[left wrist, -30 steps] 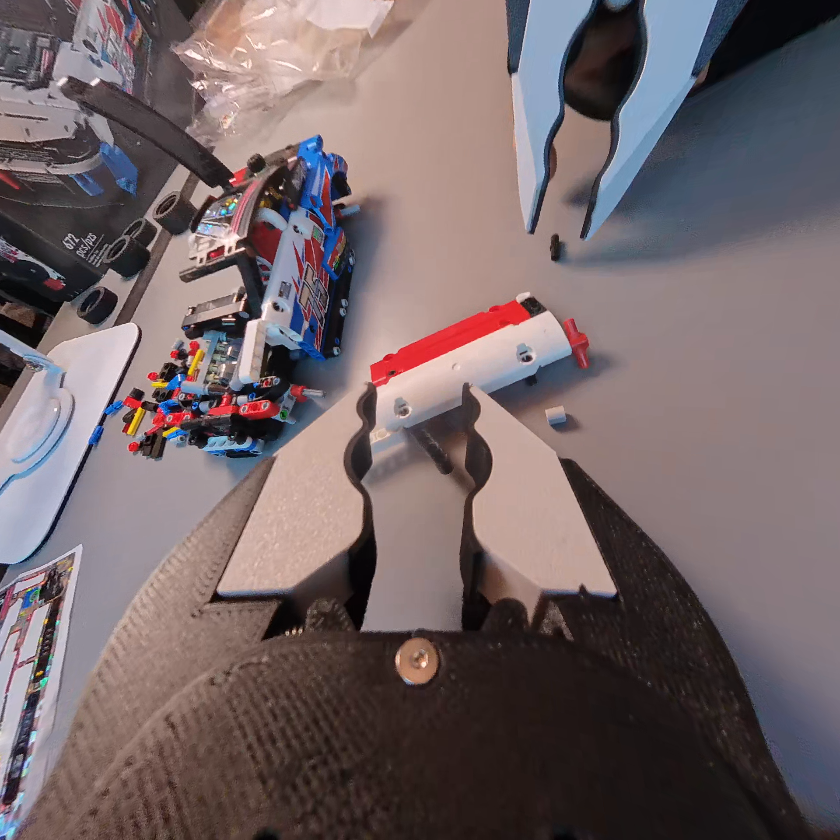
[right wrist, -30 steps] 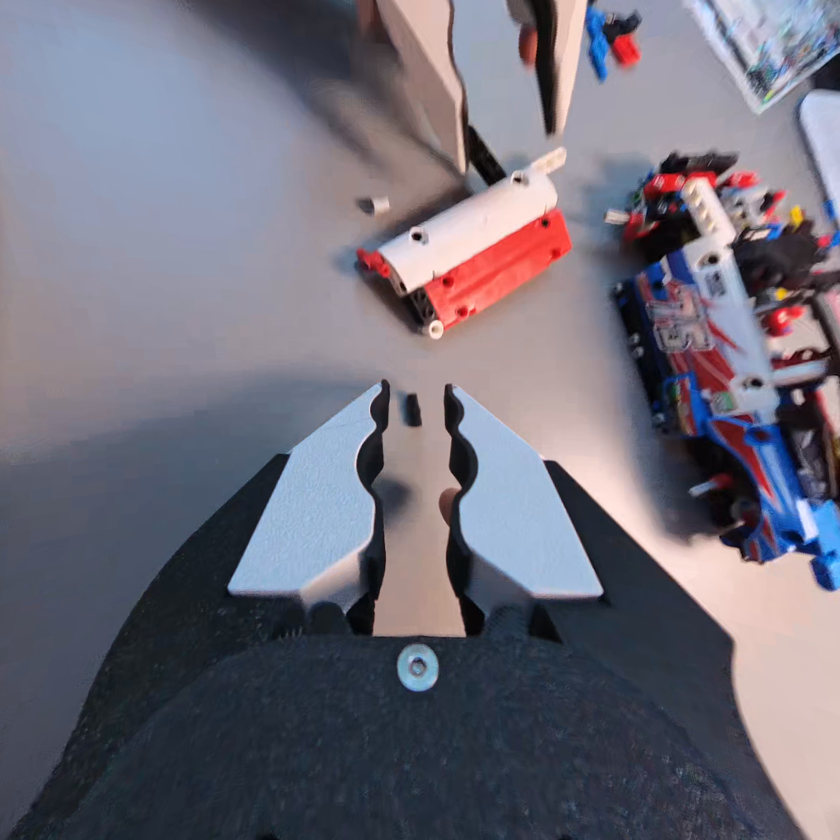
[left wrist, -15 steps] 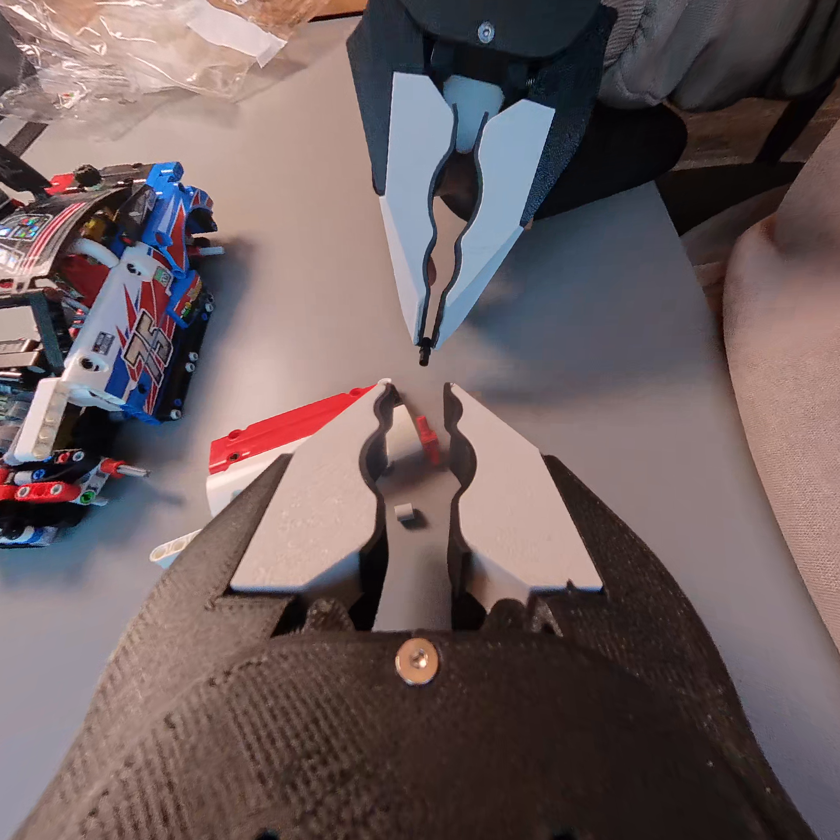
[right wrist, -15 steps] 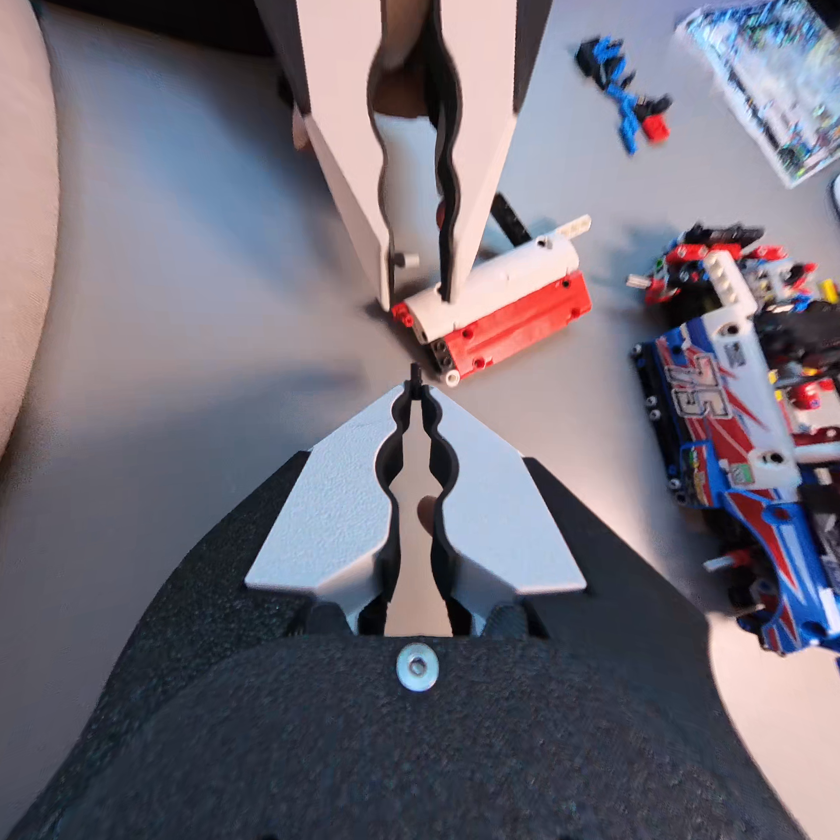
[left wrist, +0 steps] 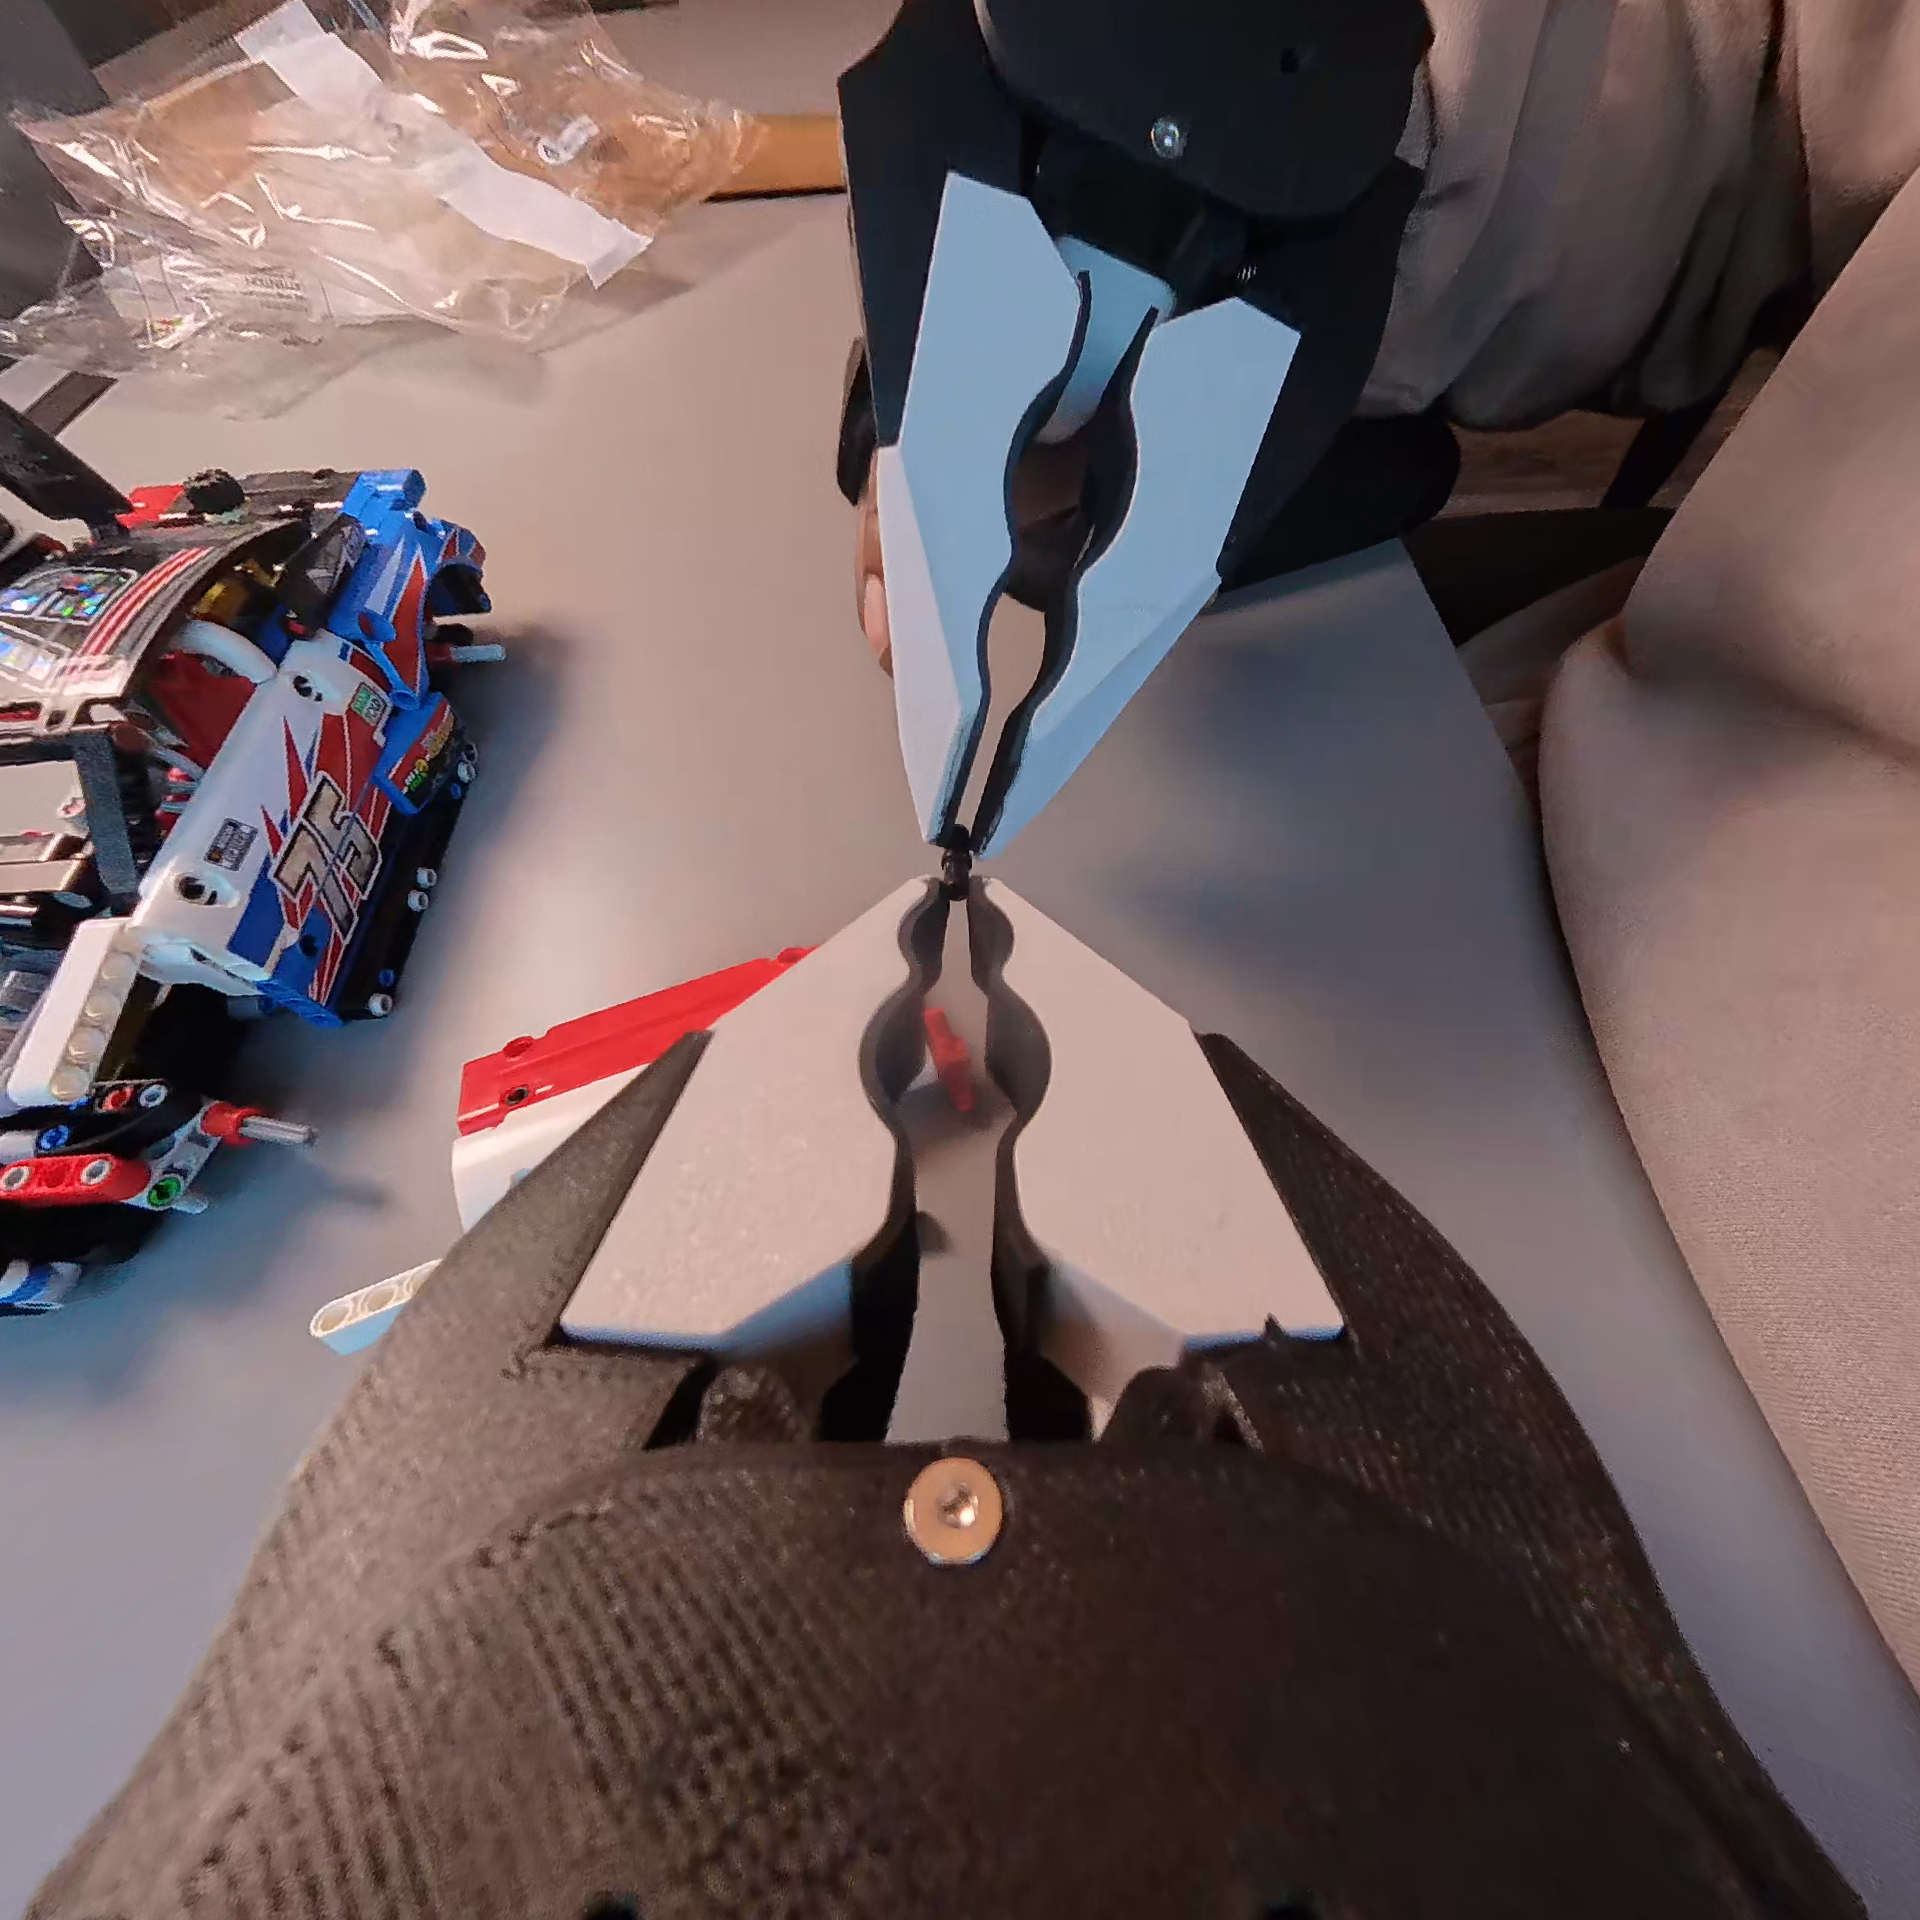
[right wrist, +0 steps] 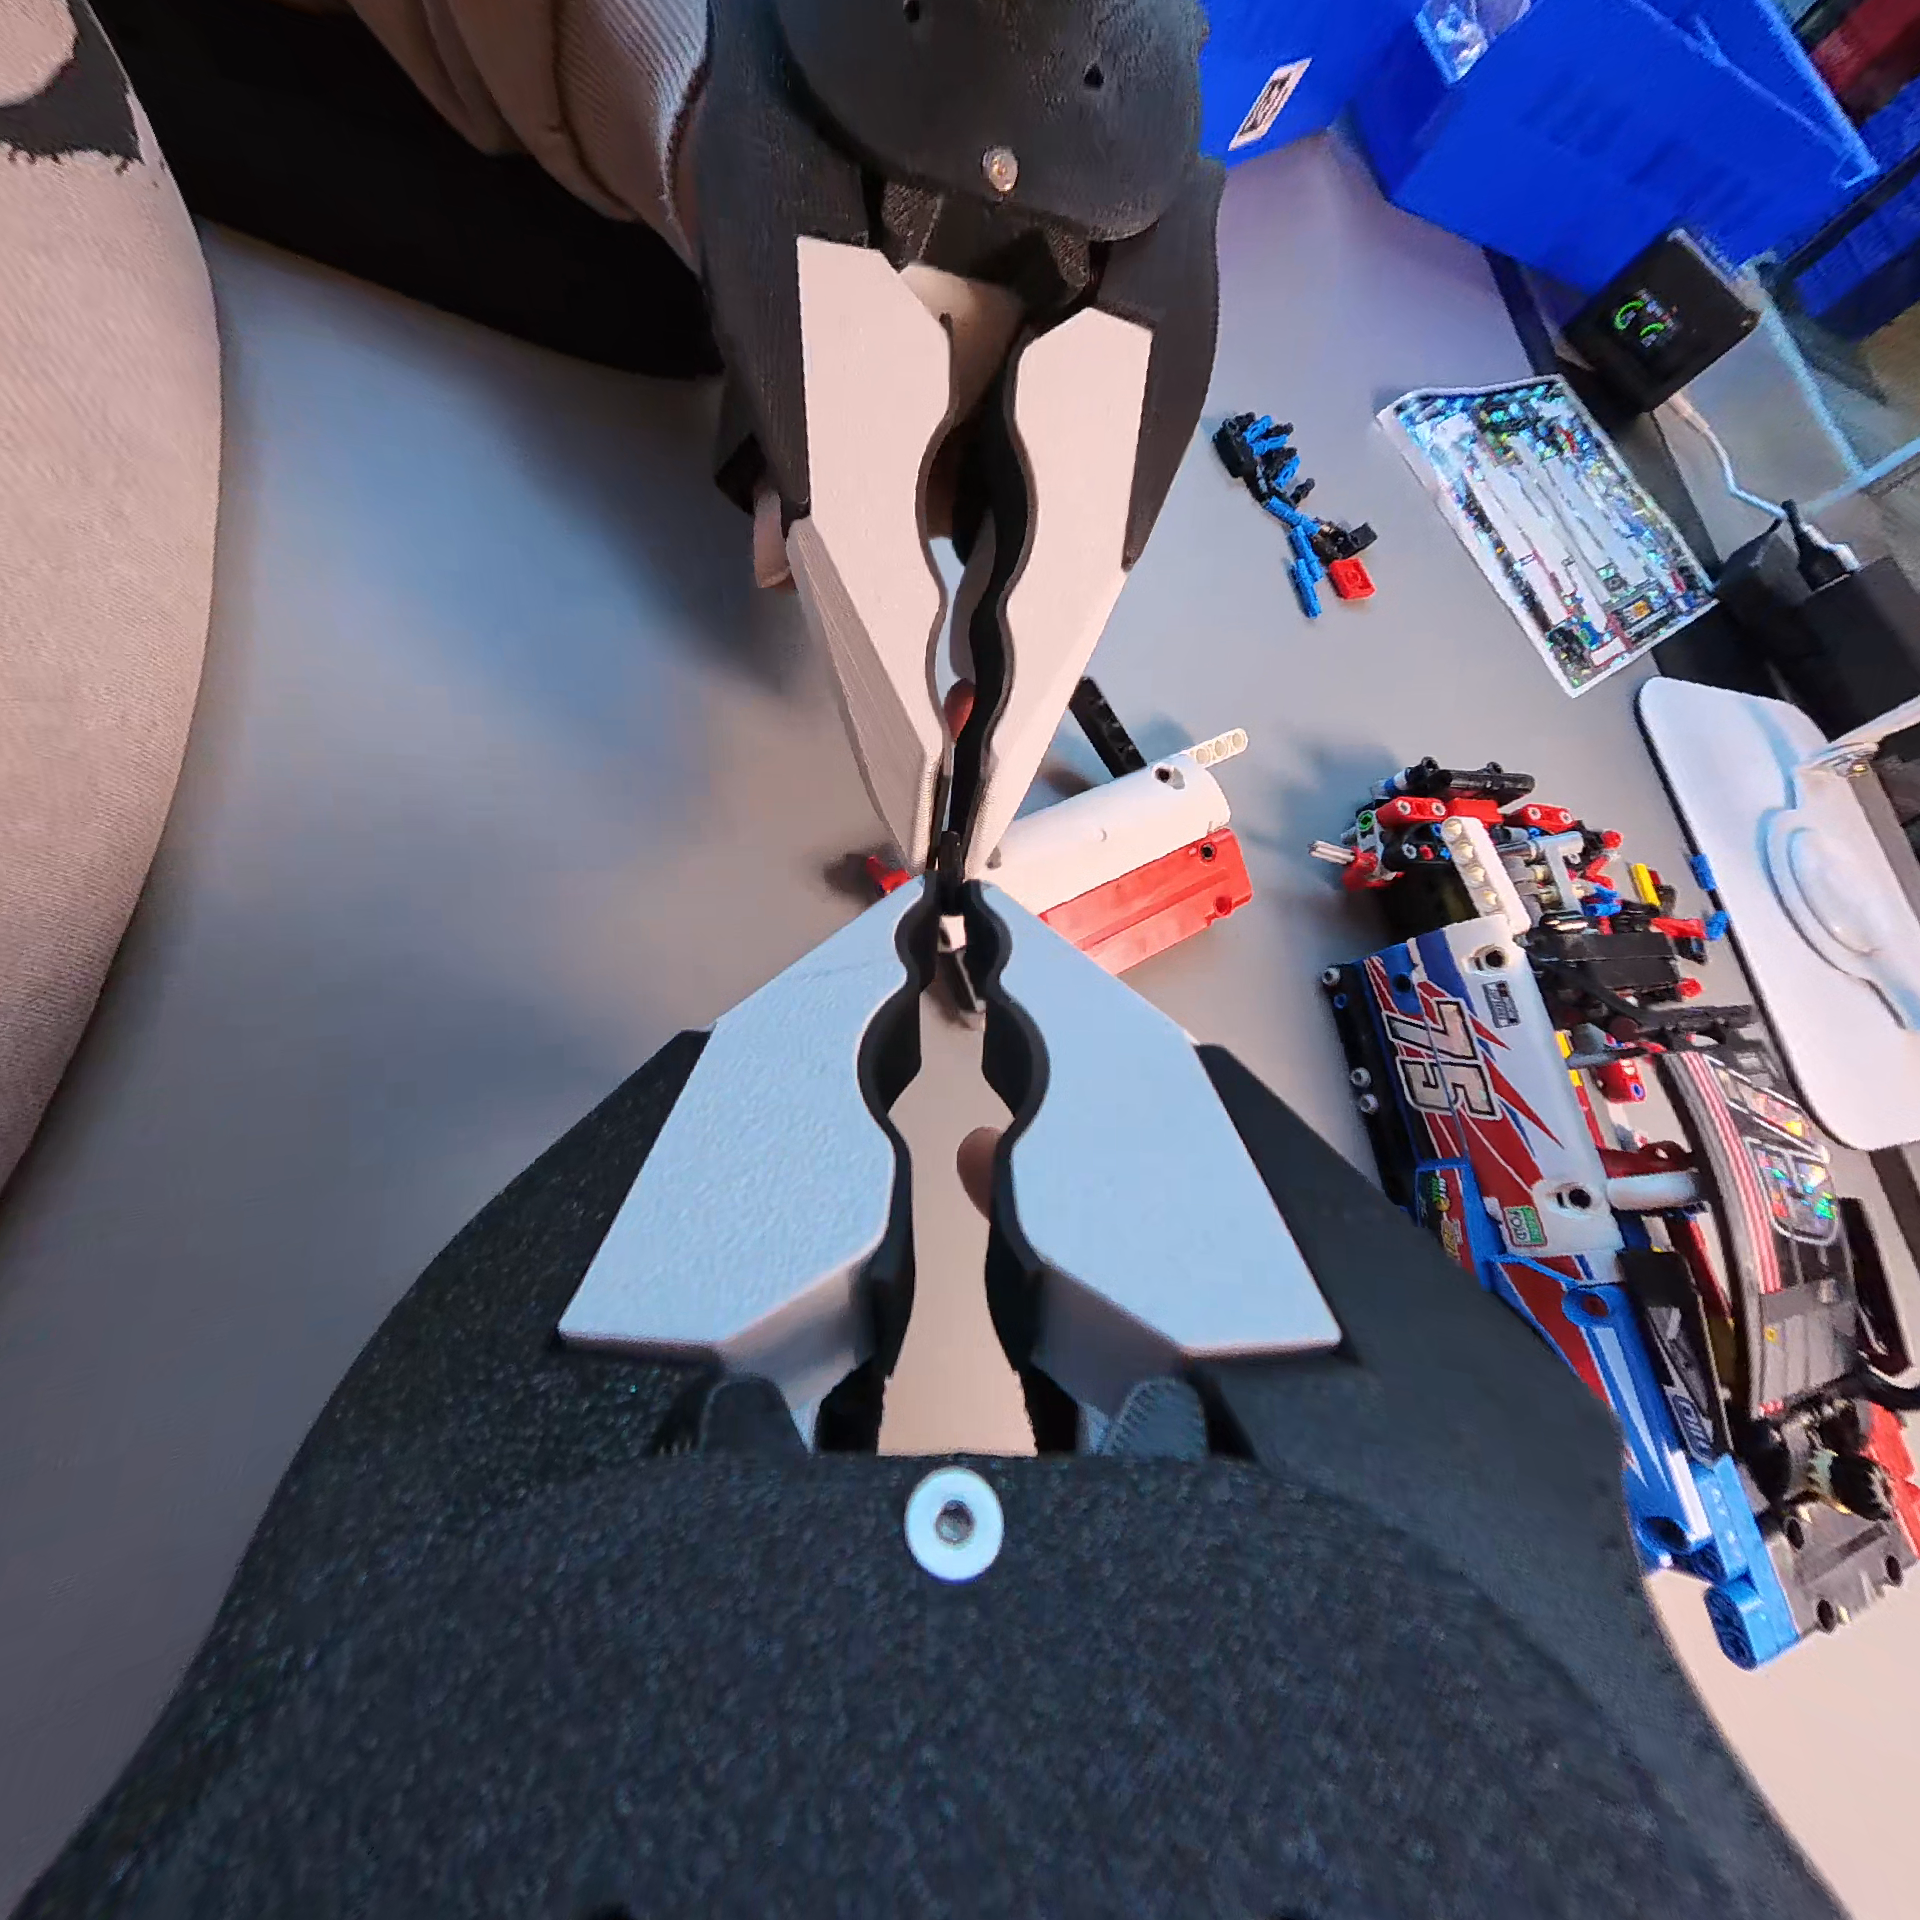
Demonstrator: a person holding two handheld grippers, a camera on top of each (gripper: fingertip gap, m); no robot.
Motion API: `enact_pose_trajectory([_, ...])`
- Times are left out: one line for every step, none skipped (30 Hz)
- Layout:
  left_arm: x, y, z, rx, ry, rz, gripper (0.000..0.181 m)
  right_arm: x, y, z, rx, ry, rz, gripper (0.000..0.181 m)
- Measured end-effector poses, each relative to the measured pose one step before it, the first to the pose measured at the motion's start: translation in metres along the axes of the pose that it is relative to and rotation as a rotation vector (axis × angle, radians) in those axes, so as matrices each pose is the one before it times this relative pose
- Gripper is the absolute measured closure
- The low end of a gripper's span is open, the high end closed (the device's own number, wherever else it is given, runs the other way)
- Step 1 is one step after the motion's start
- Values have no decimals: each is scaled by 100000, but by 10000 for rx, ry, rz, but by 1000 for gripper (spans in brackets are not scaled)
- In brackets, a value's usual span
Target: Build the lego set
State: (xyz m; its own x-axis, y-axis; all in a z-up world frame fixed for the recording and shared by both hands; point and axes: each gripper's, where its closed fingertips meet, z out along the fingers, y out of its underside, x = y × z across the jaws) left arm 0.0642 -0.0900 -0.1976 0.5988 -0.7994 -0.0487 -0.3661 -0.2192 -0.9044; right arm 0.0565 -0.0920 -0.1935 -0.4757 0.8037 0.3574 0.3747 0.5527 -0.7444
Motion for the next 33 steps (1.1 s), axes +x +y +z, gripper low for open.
enact_pose_trajectory([1,-446,-220,311,102,-194,180,177,-406,-274,375,67,146,180])
enact_pose_trajectory([34,-585,-270,386,125,-227,180,177,-536,-353,460,36,222,179])
enact_pose_trajectory([29,-646,-283,402,108,-188,180,108,-610,-379,487,-13,243,175])
enact_pose_trajectory([46,-595,-245,328,86,-149,180,151,-647,-396,494,32,238,172])
enact_pose_trajectory([-9,-483,-181,235,13,-122,180,153,-641,-385,482,40,225,171])
enact_pose_trajectory([34,-459,-137,219,12,-81,180,119,-515,-348,389,17,208,170])
enact_pose_trajectory([172,-446,-102,222,94,-89,180,51,-473,-291,343,-2,180,169])
enact_pose_trajectory([202,-388,-57,195,112,-127,180,-21,-408,-238,303,-34,164,170])
enact_pose_trajectory([180,-322,-22,167,101,-107,180,-55,-347,-165,243,-44,147,170])
enact_pose_trajectory([198,-231,-3,126,102,-59,180,-55,-268,-108,187,-35,115,170])
enact_pose_trajectory([145,-189,10,110,65,-24,180,-20,-187,-52,131,-17,88,170])
enact_pose_trajectory([146,-168,2,97,57,10,180,-52,-81,-6,57,-40,64,170])
enact_pose_trajectory([146,-173,-6,94,57,25,180,-24,-25,21,21,-23,37,170])
enact_pose_trajectory([103,-191,-19,106,36,-10,180,-45,-24,19,24,-26,10,171])
enact_pose_trajectory([82,-180,-11,94,34,-20,180,-45,-34,20,27,-37,22,172])
enact_pose_trajectory([105,-114,-12,60,45,2,180,-52,-58,25,37,-38,31,173])
enact_pose_trajectory([82,-69,-3,34,26,19,180,-48,-89,18,64,-37,42,175])
enact_pose_trajectory([41,-40,10,19,0,27,180,-61,-86,29,52,-47,42,175])
enact_pose_trajectory([34,28,23,-20,9,21,180,-36,-103,41,54,-30,36,176])
enact_pose_trajectory([52,-13,21,16,30,-8,180,-31,-25,46,15,-26,17,177])
enact_pose_trajectory([19,-6,3,18,16,-25,180,0,6,49,-3,-8,3,178])
enact_pose_trajectory([-2,8,-13,8,14,-7,180,47,1,25,7,12,1,178])
enact_pose_trajectory([-4,40,-7,-16,11,-7,180,9,17,23,-3,-13,23,179])
enact_pose_trajectory([-13,24,-4,-2,-3,22,180,4,26,18,-10,-18,21,179])
enact_pose_trajectory([-14,-10,-12,9,-9,20,180,6,19,15,2,-7,12,179])
enact_pose_trajectory([-10,-7,-15,13,1,-8,180,10,3,16,6,-1,20,179])
enact_pose_trajectory([-15,24,-1,0,16,-23,180,-2,16,16,-10,-17,33,179])
enact_pose_trajectory([-32,32,-5,-5,6,-19,180,-7,42,23,-22,-30,37,180])
enact_pose_trajectory([-35,63,14,-20,-8,-1,180,-1,31,17,-16,-44,60,180])
enact_pose_trajectory([-136,136,37,-83,-86,19,180,32,126,15,-86,-45,94,180])
enact_pose_trajectory([-270,289,54,-197,-168,36,179,175,378,46,-264,0,102,180])
enact_pose_trajectory([-398,422,26,-284,-197,40,176,156,469,28,-355,-28,52,181])
enact_pose_trajectory([-671,464,-81,-330,-331,108,164,298,580,-14,-440,22,-18,181])
